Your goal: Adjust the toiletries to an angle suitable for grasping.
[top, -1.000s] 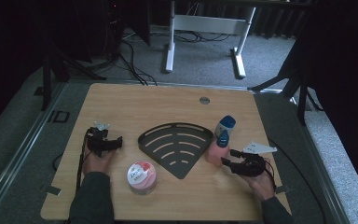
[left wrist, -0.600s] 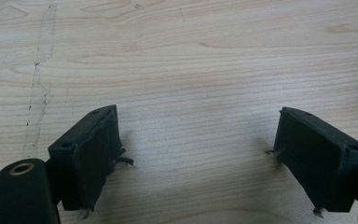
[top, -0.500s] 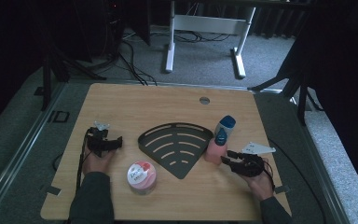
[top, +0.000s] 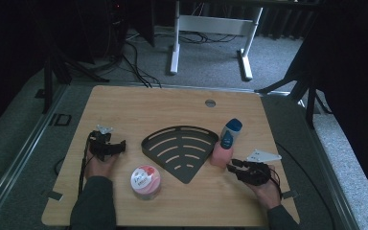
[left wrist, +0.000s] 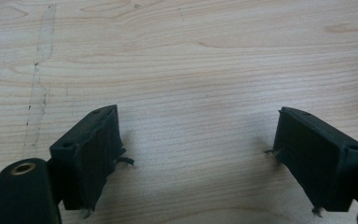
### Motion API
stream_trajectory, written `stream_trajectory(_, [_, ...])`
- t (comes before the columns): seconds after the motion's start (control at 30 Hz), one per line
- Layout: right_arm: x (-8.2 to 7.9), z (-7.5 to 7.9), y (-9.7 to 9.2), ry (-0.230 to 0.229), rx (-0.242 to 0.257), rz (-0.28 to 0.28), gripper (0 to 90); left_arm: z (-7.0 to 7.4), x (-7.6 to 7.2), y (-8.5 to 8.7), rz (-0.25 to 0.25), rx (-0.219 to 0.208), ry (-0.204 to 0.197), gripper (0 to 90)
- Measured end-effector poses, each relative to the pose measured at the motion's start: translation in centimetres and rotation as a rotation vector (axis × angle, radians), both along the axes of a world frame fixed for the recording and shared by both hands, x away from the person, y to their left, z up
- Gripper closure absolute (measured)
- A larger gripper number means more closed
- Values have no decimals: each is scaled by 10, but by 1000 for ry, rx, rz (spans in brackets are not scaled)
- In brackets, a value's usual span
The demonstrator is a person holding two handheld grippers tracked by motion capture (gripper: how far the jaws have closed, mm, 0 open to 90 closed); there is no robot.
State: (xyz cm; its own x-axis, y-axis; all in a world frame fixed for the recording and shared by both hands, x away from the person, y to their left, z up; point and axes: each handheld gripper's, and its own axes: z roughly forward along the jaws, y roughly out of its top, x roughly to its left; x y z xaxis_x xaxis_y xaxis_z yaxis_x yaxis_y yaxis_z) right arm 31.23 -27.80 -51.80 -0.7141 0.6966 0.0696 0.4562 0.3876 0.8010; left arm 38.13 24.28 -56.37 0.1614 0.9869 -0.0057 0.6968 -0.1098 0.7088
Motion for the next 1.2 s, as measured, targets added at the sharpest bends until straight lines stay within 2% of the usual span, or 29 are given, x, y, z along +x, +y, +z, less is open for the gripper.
stream_trajectory(0.07, [-2,0,1,1,-3,3,632,0,-1,0,-3,-1,-2,177])
stream_trajectory(0.1, [-3,-1,2,2,-4,8,632,0,-4,1,-25,-2,-13,177])
stream_trajectory(0.13, [-8,0,5,3,-4,23,627,0,-4,1,-28,-4,-16,239])
stream_trajectory(0.23, [-13,0,10,1,0,36,624,1,-7,2,-46,-7,-23,298])
stream_trajectory(0.33, [-15,0,16,-3,-2,56,617,4,-10,0,-61,-8,-10,391])
stream_trajectory(0.47, [-16,-1,23,2,3,81,605,6,-13,-1,-98,-13,2,470])
stream_trajectory(0.53, [-15,-4,31,13,-12,103,588,9,-16,-1,-118,-36,-5,479])
stream_trajectory(0.63, [-15,-6,38,13,-21,121,577,18,-22,0,-143,-86,-43,486])
stream_trajectory(0.67, [-15,-6,38,13,-21,121,577,18,-22,0,-143,-86,-43,489])
stream_trajectory(0.7, [-15,-6,40,13,-23,127,573,27,-27,1,-170,-113,-58,489])
stream_trajectory(0.77, [-17,-6,48,16,-33,149,564,35,-33,1,-204,-133,-78,507])
stream_trajectory(0.9, [-17,-7,55,12,-39,171,556,46,-42,-2,-263,-135,-92,498])
stream_trajectory(1.03, [-16,-8,60,15,-44,182,546,54,-51,-4,-302,-112,-103,475])
stream_trajectory(1.2, [-14,-9,63,19,-49,191,534,62,-65,-5,-346,-134,-133,459])
